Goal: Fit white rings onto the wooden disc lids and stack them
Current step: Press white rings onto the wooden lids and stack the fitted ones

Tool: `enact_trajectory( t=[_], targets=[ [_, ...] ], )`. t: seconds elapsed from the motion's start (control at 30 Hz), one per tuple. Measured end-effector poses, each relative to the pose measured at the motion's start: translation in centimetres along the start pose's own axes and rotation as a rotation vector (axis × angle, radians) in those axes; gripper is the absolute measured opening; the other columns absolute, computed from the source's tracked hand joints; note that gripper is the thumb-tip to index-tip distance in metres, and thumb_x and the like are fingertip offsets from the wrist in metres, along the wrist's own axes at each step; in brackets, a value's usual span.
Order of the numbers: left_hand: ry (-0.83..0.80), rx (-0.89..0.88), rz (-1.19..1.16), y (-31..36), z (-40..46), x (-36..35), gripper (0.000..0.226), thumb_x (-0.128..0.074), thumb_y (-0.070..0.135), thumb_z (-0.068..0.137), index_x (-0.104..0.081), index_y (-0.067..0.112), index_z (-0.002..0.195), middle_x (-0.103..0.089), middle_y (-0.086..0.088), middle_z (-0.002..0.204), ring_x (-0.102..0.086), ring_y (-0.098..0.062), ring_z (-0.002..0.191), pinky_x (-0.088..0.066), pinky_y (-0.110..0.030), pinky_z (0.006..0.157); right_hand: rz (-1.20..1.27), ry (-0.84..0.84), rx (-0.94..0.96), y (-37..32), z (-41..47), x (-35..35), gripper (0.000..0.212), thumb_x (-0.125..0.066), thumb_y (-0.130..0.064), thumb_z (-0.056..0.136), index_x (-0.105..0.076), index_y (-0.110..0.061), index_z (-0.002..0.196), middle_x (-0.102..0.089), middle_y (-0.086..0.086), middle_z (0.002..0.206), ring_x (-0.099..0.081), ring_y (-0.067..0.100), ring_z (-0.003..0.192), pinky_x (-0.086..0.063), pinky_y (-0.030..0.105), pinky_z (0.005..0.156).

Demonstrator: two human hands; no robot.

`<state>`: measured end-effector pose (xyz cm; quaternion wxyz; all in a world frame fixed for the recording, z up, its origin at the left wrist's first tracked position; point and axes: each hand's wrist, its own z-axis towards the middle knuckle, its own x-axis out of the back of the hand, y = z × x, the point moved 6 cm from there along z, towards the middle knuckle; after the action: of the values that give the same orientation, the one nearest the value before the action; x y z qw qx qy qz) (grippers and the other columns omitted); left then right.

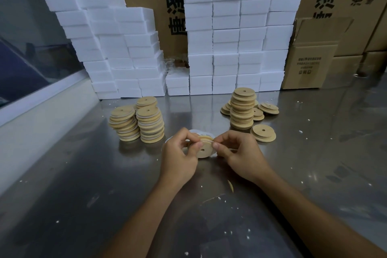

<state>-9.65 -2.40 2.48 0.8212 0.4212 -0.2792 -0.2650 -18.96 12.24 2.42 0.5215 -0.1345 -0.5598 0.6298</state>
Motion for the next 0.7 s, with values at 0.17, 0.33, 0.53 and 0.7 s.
enact_trajectory(
  t=[0.17,0.33,0.53,0.7],
  targets=[
    [0.007,0.036,-0.031,0.0,0.1,-0.1,0.031,-0.071,0.001,0.082,-0.058,0.025,0.068,-0.069,0.007,0.081,-0.069,-0.014,0.080,-0.058,-0.052,0.066,0.061,-0.014,-0.070,0.6,0.1,-0.2,0.003,-0.073,-0.008,0.088,-0.072,-0.010,0.086,-0.075,0.004,0.083,-0.073,0.019,0.077,-0.061,0.036,0.076],
    [0.018,0.139,-0.134,-0.7,0.1,-0.5,0.028,-0.069,-0.002,0.084,-0.058,0.020,0.069,-0.070,0.001,0.079,-0.068,-0.013,0.060,-0.051,-0.026,0.043,0.328,0.020,-0.167,1.1,0.1,-0.4,0.005,-0.068,0.005,0.088,-0.069,0.005,0.084,-0.072,0.011,0.070,-0.070,0.014,0.063,-0.056,0.021,0.060],
    [0.022,0.249,-0.266,-1.6,-0.1,-0.7,0.024,-0.068,-0.002,0.086,-0.059,0.014,0.071,-0.070,-0.002,0.082,-0.068,-0.012,0.059,-0.051,-0.025,0.042,0.482,0.024,-0.242,1.2,0.1,-0.2,0.004,-0.068,0.004,0.088,-0.069,0.007,0.087,-0.072,0.018,0.076,-0.069,0.015,0.065,-0.058,0.022,0.060],
    [0.046,0.276,-0.331,-1.8,0.0,-0.5,0.021,-0.068,-0.002,0.086,-0.059,0.010,0.073,-0.069,0.001,0.081,-0.071,-0.013,0.068,-0.055,-0.026,0.047,0.440,-0.021,-0.221,1.0,0.0,-0.7,0.014,-0.068,-0.005,0.091,-0.068,0.008,0.094,-0.071,0.023,0.086,-0.067,0.018,0.075,-0.061,0.026,0.069]
  ],
)
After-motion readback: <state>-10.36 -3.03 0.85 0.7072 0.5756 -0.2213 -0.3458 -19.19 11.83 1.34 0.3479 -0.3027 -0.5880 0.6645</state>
